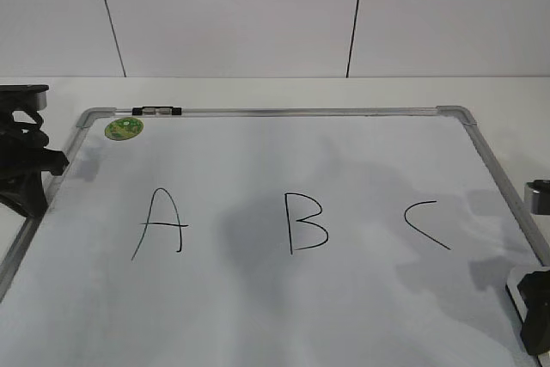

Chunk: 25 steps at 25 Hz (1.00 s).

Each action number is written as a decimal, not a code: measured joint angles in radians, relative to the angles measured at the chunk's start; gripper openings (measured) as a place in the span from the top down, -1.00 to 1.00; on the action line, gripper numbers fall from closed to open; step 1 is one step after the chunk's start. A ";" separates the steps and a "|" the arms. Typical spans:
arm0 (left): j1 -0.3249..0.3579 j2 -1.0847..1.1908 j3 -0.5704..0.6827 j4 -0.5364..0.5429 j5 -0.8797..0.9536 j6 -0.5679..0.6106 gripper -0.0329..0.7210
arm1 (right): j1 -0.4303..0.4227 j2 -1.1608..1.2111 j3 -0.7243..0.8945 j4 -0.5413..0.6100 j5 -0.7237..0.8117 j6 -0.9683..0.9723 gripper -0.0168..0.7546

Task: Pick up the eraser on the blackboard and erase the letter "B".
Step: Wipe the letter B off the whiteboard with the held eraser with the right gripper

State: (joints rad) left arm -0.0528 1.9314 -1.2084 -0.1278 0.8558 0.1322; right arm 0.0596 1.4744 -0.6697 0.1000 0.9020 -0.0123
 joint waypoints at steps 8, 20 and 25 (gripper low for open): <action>0.000 0.000 0.000 0.000 0.000 0.000 0.76 | 0.000 0.000 0.000 0.000 0.005 0.000 -0.40; 0.000 0.000 0.000 0.000 0.000 0.000 0.76 | 0.000 0.005 -0.166 0.001 0.153 0.000 -0.40; 0.000 0.000 0.000 0.000 0.001 0.000 0.76 | 0.000 0.005 -0.273 0.141 0.171 -0.072 -0.39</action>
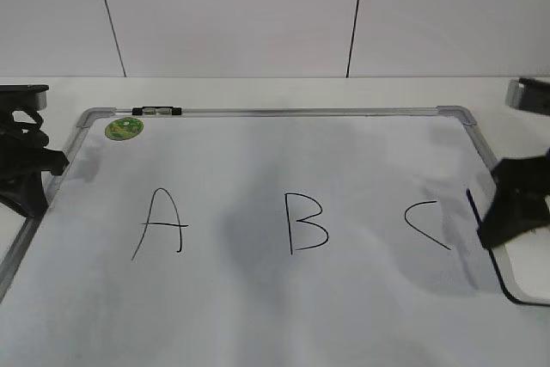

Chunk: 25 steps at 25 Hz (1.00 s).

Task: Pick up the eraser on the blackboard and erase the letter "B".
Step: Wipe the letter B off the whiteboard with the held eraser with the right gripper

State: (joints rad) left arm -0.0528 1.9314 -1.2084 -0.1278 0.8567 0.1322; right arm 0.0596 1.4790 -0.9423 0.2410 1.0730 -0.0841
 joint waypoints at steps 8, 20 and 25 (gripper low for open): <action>0.000 0.000 0.000 -0.004 0.006 0.000 0.76 | 0.192 0.132 -0.223 -0.035 0.055 0.018 -0.39; 0.000 0.000 -0.002 -0.006 0.013 0.000 0.76 | 0.368 0.510 -0.630 -0.102 0.127 0.058 -0.39; 0.000 0.000 -0.002 -0.008 0.016 0.000 0.76 | 0.368 0.630 -0.726 -0.129 0.138 0.058 -0.39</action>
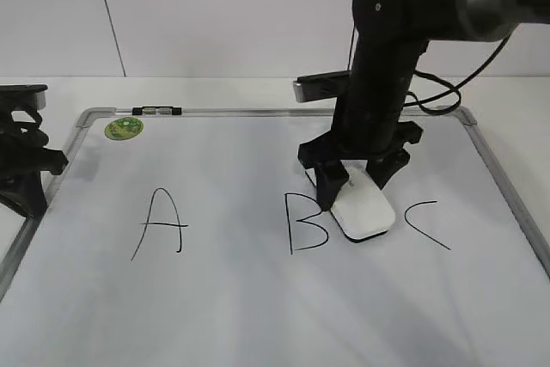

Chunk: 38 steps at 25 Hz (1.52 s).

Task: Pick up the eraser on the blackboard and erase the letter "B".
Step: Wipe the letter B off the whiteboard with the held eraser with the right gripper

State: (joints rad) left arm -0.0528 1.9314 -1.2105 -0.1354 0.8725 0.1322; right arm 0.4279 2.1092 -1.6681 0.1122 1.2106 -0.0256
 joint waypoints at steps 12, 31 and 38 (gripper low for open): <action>0.000 0.000 -0.002 -0.003 0.013 0.000 0.77 | 0.020 0.062 -0.033 -0.019 0.015 0.016 -0.39; 0.000 0.000 -0.002 -0.001 0.031 0.000 0.77 | 0.302 0.064 -0.033 -0.031 -0.100 0.040 -0.39; 0.000 0.000 -0.002 -0.003 0.032 0.000 0.77 | 0.260 0.065 -0.033 -0.016 -0.121 0.085 -0.39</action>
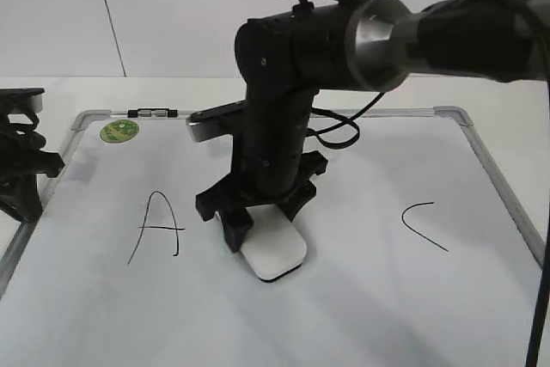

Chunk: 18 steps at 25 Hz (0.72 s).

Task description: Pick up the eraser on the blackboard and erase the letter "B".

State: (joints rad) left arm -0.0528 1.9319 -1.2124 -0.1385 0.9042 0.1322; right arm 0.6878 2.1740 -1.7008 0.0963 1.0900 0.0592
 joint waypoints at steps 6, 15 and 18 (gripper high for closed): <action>0.000 0.000 0.000 0.000 0.000 0.000 0.77 | -0.126 0.000 -0.001 -0.070 -0.022 0.040 -0.39; 0.000 0.000 0.000 0.000 0.000 0.000 0.77 | -0.245 0.000 -0.003 -0.102 -0.020 0.059 -0.39; 0.000 0.000 0.000 -0.002 0.000 0.000 0.77 | -0.218 0.000 -0.005 -0.112 -0.020 0.044 -0.39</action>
State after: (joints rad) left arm -0.0528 1.9319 -1.2124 -0.1400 0.9042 0.1322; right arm 0.4695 2.1740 -1.7054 -0.0153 1.0701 0.1031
